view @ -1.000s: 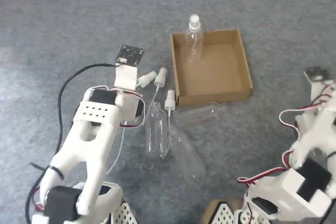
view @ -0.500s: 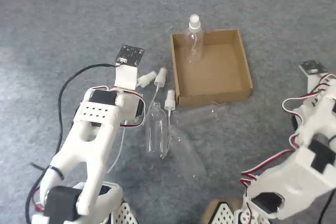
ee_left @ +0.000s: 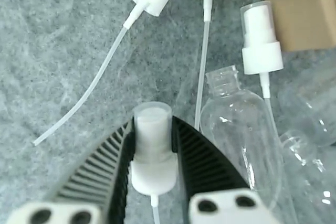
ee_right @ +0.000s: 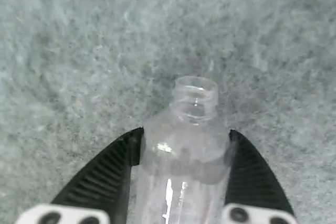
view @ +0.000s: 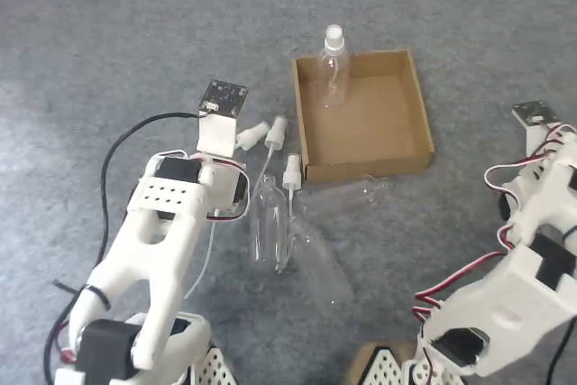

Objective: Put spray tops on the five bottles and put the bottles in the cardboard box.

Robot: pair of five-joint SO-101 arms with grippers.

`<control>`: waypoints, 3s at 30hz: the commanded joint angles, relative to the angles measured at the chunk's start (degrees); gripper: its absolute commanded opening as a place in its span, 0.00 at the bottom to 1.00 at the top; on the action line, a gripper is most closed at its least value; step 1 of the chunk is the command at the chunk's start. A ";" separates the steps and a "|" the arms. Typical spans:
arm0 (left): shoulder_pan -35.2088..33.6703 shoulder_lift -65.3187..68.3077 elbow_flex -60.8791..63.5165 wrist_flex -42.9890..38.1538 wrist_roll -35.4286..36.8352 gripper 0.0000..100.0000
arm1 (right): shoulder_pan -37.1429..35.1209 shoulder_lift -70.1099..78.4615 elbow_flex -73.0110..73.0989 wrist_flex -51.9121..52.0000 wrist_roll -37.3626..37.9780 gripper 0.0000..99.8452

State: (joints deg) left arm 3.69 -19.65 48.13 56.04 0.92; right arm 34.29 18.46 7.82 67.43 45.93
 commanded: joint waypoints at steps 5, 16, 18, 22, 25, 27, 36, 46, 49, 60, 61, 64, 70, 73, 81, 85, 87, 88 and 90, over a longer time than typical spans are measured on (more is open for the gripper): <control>0.18 -2.73 -0.48 -1.41 -0.62 0.01 | -1.01 -1.10 -3.25 -0.13 -0.62 0.12; -0.18 -3.25 -0.57 -1.49 -0.35 0.01 | -10.77 -12.09 -10.20 13.49 -1.32 0.01; -0.26 -3.25 -0.66 -1.49 -0.26 0.01 | -14.64 -17.27 -10.02 15.78 -4.31 0.01; -0.26 -3.34 -0.84 -1.41 -0.26 0.01 | -24.04 -28.00 -9.93 19.21 -11.16 0.01; -0.26 -3.43 -1.01 -1.41 -0.26 0.01 | -33.71 -34.59 -9.93 22.11 -16.62 0.01; -0.26 -4.48 -1.01 -1.23 -0.26 0.01 | -41.10 -38.02 -8.35 22.29 -19.43 0.01; -8.79 -30.59 5.67 -0.26 2.46 0.01 | -66.15 -46.37 13.71 2.07 -23.38 0.01; -14.07 -64.26 12.88 -0.26 10.64 0.01 | -83.38 -51.82 33.93 -14.29 -24.35 0.01; -14.07 -73.76 15.34 -1.32 13.63 0.01 | -84.88 -52.97 35.52 -14.64 -24.44 0.01; -13.63 -78.07 10.77 -4.84 14.07 0.01 | -78.55 -60.62 44.92 -23.25 -24.79 0.01; -13.54 -75.34 9.01 -4.84 14.07 0.01 | -78.37 -60.88 45.45 -23.52 -24.79 0.01; -10.81 -65.23 3.38 -4.84 14.15 0.01 | -78.37 -60.97 46.15 -23.96 -24.88 0.01; -2.64 -48.97 -6.99 -4.92 16.88 0.01 | -76.70 -61.14 52.84 -38.11 -24.88 0.01; -2.81 -47.12 -8.04 -5.27 21.63 0.01 | -77.14 -61.58 56.35 -43.65 -24.97 0.01; -2.81 -49.67 -8.04 -5.27 22.68 0.01 | -82.15 -61.67 58.99 -44.97 -24.53 0.01; -2.81 -49.93 -7.78 -5.27 28.57 0.01 | -82.86 -61.67 59.69 -47.87 -25.05 0.01; -3.52 -50.20 -7.16 -5.27 29.89 0.01 | -82.33 -61.67 60.57 -51.47 -27.78 0.01; -4.57 -50.20 -6.81 -5.45 30.33 0.01 | -82.15 -61.67 61.36 -53.49 -29.19 0.01; -6.68 -50.11 -5.49 -7.47 31.38 0.01 | -82.15 -61.67 63.12 -56.75 -30.59 0.01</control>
State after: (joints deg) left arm -0.09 -68.79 43.30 52.97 29.76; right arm -47.91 -41.05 69.63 17.32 18.86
